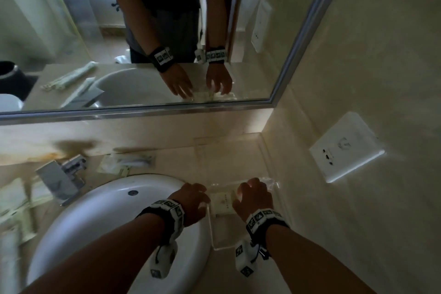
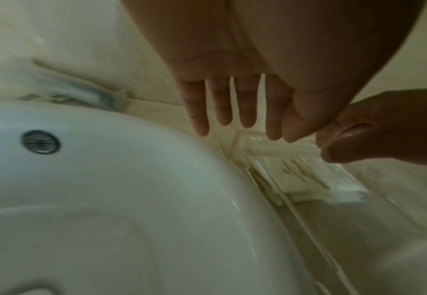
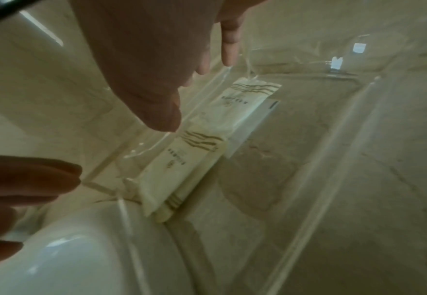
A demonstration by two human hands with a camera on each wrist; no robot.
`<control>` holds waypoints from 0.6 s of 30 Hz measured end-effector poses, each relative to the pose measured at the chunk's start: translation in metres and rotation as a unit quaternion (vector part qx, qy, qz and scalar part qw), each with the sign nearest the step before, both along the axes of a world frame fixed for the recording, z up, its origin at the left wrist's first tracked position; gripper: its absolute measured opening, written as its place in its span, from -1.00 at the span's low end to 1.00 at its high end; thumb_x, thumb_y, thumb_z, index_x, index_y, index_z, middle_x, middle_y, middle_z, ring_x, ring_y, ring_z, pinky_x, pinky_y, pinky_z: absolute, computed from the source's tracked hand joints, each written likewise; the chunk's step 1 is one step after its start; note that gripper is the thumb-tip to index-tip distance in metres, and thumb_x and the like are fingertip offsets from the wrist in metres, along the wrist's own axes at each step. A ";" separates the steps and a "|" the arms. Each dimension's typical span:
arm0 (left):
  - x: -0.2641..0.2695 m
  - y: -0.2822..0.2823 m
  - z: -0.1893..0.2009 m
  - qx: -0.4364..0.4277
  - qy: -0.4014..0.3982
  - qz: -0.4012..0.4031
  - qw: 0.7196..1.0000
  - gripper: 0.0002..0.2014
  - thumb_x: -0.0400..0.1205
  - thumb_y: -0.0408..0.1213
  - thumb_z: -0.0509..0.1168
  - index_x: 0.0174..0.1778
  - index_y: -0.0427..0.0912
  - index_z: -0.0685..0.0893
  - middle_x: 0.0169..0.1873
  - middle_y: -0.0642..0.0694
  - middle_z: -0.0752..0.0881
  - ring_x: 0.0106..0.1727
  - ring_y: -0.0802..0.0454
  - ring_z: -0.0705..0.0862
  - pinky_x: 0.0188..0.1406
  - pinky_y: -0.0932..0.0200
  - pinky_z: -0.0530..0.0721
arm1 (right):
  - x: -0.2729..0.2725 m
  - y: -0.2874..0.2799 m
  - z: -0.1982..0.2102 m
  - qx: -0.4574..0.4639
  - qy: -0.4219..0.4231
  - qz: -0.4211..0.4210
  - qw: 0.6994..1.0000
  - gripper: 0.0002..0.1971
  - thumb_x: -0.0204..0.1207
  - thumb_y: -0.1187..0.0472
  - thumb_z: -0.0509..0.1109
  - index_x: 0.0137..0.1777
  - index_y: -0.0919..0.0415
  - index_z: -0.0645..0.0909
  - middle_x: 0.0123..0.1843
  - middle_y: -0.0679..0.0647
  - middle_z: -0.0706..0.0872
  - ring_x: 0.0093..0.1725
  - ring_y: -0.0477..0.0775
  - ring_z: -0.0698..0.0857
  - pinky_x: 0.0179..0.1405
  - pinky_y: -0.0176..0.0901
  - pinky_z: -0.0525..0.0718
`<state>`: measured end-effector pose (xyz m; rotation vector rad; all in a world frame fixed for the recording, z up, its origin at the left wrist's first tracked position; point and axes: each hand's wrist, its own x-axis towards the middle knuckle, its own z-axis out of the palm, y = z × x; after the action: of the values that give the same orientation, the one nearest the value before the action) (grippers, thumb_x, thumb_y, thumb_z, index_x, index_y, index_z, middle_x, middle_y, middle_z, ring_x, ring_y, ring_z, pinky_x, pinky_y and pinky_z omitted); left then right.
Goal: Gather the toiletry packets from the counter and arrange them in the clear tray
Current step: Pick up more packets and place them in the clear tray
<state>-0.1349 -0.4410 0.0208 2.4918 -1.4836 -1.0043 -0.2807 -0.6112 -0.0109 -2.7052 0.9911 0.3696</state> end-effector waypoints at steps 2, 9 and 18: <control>0.013 0.017 0.005 -0.004 0.006 0.055 0.998 -0.61 0.66 0.00 0.19 0.43 0.16 0.54 0.54 0.08 0.38 0.56 -0.02 0.33 0.54 0.04 0.37 | 0.014 0.010 0.006 0.002 -0.036 0.023 0.999 -0.63 0.43 -0.09 0.30 0.19 0.01 0.55 0.34 0.06 0.42 0.33 0.15 0.45 0.24 -0.03 0.54; 0.064 0.104 0.021 -0.001 0.018 0.252 0.968 -0.70 0.66 0.02 0.23 0.31 0.20 0.59 0.36 0.06 0.53 0.37 0.01 0.55 0.44 0.06 0.50 | 0.096 0.076 0.027 0.071 -0.089 0.104 0.988 -0.68 0.48 -0.06 0.31 0.20 -0.03 0.55 0.39 -0.02 0.37 0.37 0.07 0.41 0.30 -0.09 0.50; 0.091 0.193 0.026 -0.002 -0.009 0.327 0.945 -0.67 0.64 -0.04 0.25 0.34 0.15 0.65 0.39 0.04 0.61 0.33 0.04 0.62 0.38 0.13 0.56 | 0.176 0.168 0.029 0.126 -0.032 0.218 0.967 -0.69 0.52 -0.05 0.34 0.24 -0.02 0.56 0.39 0.03 0.38 0.36 0.13 0.49 0.29 -0.03 0.56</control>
<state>-0.0437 -0.2482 0.0470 2.6831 -0.5560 -0.8347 -0.1047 -0.4436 0.0177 -2.6564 0.2953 0.4460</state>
